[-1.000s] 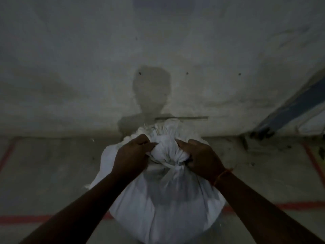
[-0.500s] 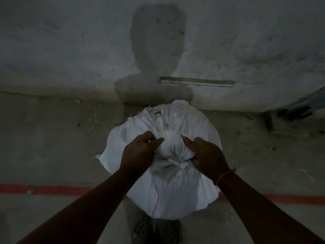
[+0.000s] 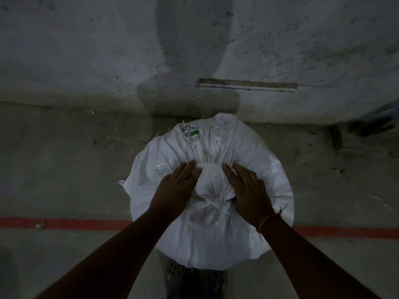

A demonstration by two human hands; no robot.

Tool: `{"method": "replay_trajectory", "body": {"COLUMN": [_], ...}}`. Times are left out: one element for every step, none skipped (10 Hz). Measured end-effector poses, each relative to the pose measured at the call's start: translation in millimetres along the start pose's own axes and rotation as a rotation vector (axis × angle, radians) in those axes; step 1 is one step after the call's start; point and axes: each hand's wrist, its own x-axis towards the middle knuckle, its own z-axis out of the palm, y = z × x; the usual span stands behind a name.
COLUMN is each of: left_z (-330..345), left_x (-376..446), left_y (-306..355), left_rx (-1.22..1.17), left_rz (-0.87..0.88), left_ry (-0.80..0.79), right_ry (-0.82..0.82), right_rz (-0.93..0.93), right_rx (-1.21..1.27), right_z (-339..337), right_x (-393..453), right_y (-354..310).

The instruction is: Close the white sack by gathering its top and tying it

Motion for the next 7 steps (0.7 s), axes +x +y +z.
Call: {"method": "replay_trajectory", "body": {"left_z": [-7.0,-31.6,-68.1,-113.0,-172.2,-247.6,-334.6], "left_x": [0.5,-0.1,-10.2,-21.8,-25.7,-19.3,-17.6], "left_y": [2.4,15.7,35.0,58.9,81.2,101.9,129.0], "left_rx": [-0.023,-0.062,-0.102,-0.112,-0.112,-0.083,0.016], "left_rz": [-0.042,-0.063,-0.101,-0.103,-0.094,-0.046,0.015], "left_ry": [-0.108,-0.179,-0.169,-0.029,0.119,0.329,0.512], "right_ry": [-0.038,-0.058,-0.033,0.058,0.230,0.478,0.580], "right_rz": [-0.005,-0.022,-0.016,0.004,0.033,0.022,-0.009], "right_rx": [0.024,0.043,0.105,0.200,0.166,0.135,0.140], "right_z": [-9.8,-33.1,-68.9,-117.3,-176.8,-253.2,-348.5], "right_x": [-1.2,-5.7,-18.0,-27.8,-28.6,-21.1,-29.1], "right_y": [0.5,-3.2,-15.1,-31.0,-43.5,-51.2,-65.5]}}
